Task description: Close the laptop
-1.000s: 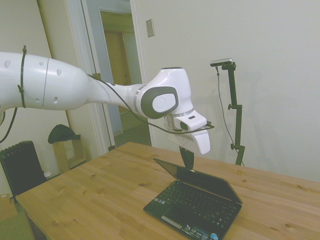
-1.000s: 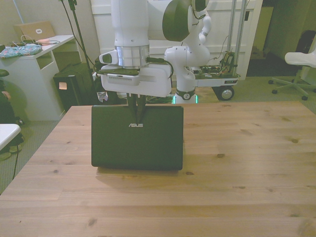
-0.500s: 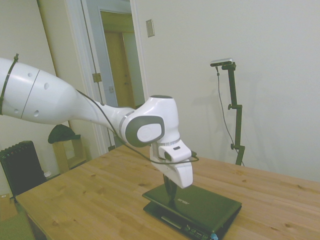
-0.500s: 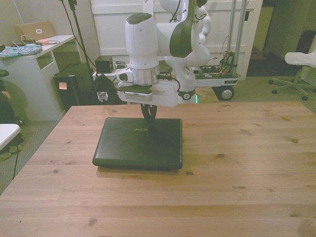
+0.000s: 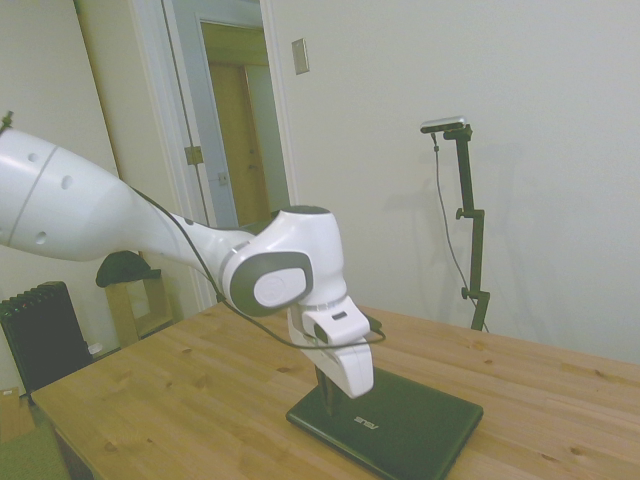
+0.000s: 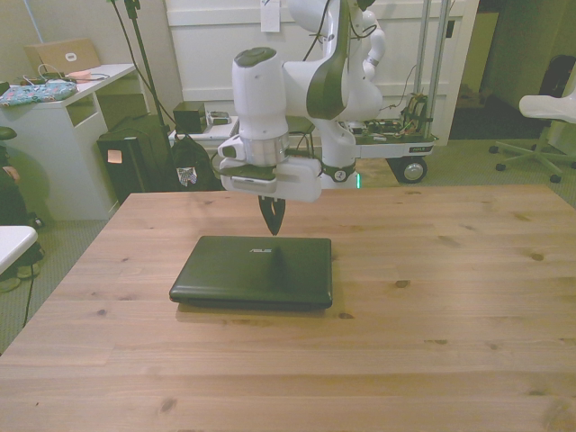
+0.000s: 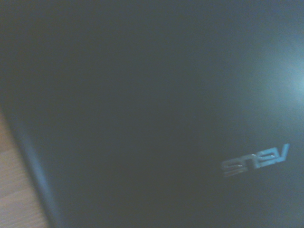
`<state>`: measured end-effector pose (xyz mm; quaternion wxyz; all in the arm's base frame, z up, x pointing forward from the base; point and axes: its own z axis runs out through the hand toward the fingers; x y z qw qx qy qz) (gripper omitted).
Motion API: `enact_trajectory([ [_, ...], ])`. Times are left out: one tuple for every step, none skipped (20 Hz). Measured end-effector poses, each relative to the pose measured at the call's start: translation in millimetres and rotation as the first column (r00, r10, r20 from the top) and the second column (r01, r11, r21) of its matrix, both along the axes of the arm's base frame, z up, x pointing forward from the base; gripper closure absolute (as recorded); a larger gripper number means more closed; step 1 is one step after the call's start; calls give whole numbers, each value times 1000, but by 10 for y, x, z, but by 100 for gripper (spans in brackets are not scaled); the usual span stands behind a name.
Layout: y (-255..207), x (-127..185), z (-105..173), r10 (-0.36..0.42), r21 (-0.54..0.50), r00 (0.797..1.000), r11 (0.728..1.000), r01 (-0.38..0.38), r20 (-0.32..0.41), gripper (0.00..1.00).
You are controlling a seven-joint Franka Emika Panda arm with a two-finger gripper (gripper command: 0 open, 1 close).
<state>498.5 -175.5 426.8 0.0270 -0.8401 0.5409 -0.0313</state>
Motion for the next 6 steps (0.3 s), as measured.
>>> enact_trajectory([
  [120, 6, 174, 21, 0, 1000, 1000, -21, 12, 100],
  [244, -4, 354, 44, 2, 999, 999, -44, 19, 100],
  [372, -17, 560, 64, 2, 998, 998, -64, 28, 100],
  [493, -35, 777, 76, 1, 996, 997, -76, 41, 100],
  [621, -55, 1003, 87, -3, 995, 996, -87, 56, 100],
  [752, -69, 1235, 98, -7, 993, 995, -97, 73, 100],
])
